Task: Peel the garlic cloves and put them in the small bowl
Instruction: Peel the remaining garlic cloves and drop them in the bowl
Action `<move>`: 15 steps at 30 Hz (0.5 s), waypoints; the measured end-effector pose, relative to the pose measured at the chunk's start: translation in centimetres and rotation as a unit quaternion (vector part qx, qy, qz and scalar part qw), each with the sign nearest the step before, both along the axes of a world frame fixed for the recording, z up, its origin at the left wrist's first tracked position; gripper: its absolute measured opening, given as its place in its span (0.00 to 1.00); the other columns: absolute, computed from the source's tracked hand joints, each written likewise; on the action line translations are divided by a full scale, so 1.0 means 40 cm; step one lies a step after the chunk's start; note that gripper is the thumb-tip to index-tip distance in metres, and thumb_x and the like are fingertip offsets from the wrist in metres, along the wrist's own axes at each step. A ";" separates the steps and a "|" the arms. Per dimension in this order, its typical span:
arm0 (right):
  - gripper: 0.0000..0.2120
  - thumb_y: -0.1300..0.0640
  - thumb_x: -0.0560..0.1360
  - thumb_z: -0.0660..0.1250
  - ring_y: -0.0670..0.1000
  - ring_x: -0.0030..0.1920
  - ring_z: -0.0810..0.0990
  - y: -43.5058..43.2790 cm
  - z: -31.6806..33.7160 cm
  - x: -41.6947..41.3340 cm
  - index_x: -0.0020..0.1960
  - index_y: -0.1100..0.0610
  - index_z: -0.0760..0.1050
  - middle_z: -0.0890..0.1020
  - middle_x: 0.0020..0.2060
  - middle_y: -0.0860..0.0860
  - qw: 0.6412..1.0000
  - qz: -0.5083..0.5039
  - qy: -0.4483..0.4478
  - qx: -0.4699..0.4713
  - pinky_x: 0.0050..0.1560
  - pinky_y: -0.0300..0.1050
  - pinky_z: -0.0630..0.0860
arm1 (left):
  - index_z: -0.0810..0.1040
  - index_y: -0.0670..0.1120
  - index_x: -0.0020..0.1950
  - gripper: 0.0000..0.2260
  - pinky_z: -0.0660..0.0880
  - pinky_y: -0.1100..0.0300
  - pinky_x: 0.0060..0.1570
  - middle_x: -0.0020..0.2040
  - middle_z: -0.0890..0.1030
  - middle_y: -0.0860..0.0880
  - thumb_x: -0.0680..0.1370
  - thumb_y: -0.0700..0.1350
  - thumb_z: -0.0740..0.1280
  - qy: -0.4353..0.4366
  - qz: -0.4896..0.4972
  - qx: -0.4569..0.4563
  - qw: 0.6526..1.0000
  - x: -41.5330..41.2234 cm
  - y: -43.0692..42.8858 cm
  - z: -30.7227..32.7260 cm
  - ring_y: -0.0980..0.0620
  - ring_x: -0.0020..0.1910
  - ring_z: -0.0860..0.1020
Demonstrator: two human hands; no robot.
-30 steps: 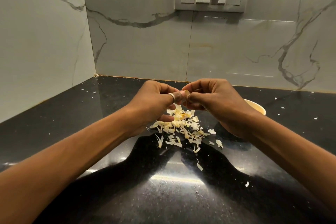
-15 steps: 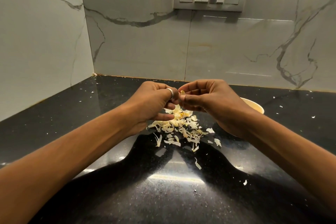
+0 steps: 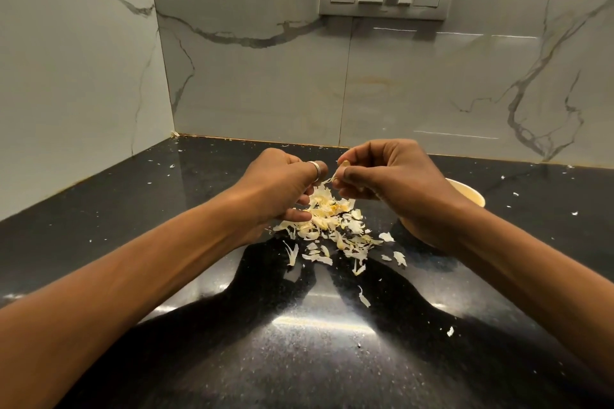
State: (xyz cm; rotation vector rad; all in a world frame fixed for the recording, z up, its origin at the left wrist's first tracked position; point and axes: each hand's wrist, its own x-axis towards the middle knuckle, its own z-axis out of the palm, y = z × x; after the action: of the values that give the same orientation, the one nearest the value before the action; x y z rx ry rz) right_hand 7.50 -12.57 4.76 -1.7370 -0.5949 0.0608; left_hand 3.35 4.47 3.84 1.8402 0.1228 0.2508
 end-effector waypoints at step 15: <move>0.10 0.65 0.78 0.68 0.51 0.49 0.87 -0.012 0.008 0.020 0.58 0.62 0.81 0.86 0.49 0.57 0.999 0.026 0.016 -0.030 0.45 0.42 0.83 | 0.85 0.49 0.49 0.03 0.79 0.62 0.32 0.46 0.84 0.48 0.78 0.43 0.71 -0.124 -0.036 0.107 0.986 -0.003 0.001 -0.008 0.51 0.43 0.81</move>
State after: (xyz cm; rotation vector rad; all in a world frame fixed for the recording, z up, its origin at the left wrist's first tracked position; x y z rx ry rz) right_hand 8.29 -13.06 5.07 -1.7758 -0.6201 0.1446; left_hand 3.25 4.51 3.52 2.0039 -0.1495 0.4552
